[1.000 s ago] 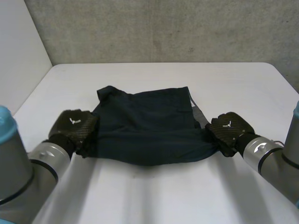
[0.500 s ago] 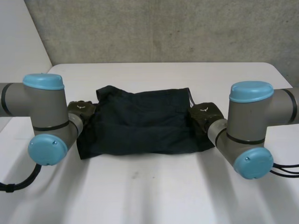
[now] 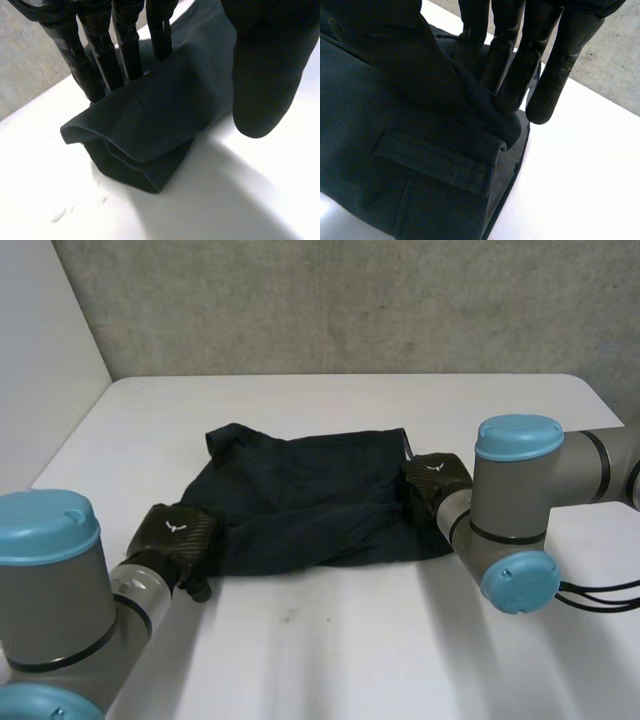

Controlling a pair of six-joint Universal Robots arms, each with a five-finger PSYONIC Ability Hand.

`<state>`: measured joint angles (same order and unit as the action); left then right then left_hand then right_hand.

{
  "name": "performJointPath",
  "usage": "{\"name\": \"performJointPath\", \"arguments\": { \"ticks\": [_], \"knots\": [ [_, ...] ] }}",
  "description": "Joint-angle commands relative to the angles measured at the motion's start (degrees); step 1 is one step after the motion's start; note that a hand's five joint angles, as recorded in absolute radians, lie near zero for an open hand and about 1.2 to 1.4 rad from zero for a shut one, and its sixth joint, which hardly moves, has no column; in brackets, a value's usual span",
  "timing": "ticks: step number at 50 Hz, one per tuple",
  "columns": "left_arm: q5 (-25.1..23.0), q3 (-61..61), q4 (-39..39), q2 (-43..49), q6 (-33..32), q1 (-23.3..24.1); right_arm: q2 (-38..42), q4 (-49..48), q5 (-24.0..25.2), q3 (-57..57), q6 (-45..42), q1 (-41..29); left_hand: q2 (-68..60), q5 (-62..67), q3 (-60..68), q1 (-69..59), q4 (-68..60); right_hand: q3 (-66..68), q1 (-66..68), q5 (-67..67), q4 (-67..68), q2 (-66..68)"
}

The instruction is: Fold the shorts.

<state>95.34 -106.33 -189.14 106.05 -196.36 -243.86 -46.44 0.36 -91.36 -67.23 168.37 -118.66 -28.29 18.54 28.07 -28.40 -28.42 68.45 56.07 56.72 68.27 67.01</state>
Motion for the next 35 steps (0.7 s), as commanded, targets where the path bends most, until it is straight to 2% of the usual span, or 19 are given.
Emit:
{"name": "performJointPath", "arguments": {
  "ticks": [1,16,19,20,22,23,31,35],
  "knots": [
    [0.1,4.3,-1.2,6.6,-0.1,-1.9,-0.7,0.2,0.3,-1.4,-0.2,0.0,-4.8,4.6,5.0,-4.7,-4.7,11.5,23.9,13.3,11.7,13.0],
    [0.1,11.1,-3.0,14.0,-0.7,-2.1,-1.0,0.1,0.7,-2.1,-0.7,0.0,-5.8,5.6,6.0,-5.7,-5.7,11.5,23.9,13.3,11.7,13.0],
    [0.1,12.4,-3.2,14.8,-2.5,-2.1,-1.3,0.3,0.7,-2.1,-1.0,0.0,-23.7,23.5,24.0,-23.6,-23.6,11.5,23.9,13.3,11.7,13.0],
    [0.1,12.7,-3.2,14.8,-3.3,-2.0,-1.5,0.3,0.7,-2.1,-1.6,0.0,-37.6,37.4,37.8,-37.5,-37.5,11.5,23.9,13.3,11.7,13.0],
    [0.0,13.0,-3.3,14.6,-4.0,-1.9,-2.1,0.5,0.6,-2.3,-3.3,-0.1,-51.6,51.4,51.9,-51.5,-51.5,11.5,23.9,13.3,11.7,13.0],
    [0.0,13.0,-3.4,14.2,-4.2,-1.9,-2.5,0.7,0.5,-2.5,-4.1,-0.1,-51.7,51.5,51.9,-51.6,-51.6,11.5,23.9,13.3,11.7,13.0],
    [0.3,13.2,-1.0,-0.8,-4.1,-1.2,-15.2,1.0,0.5,-5.3,-16.0,0.1,-51.7,51.5,51.9,-51.6,-51.6,11.5,23.9,13.3,11.7,13.0],
    [0.3,16.5,5.0,-8.7,-3.9,-0.5,-23.3,3.2,0.4,-4.8,-22.5,0.4,-51.7,51.5,51.9,-51.6,-51.6,11.5,23.9,13.3,11.7,13.0]
  ]
}}
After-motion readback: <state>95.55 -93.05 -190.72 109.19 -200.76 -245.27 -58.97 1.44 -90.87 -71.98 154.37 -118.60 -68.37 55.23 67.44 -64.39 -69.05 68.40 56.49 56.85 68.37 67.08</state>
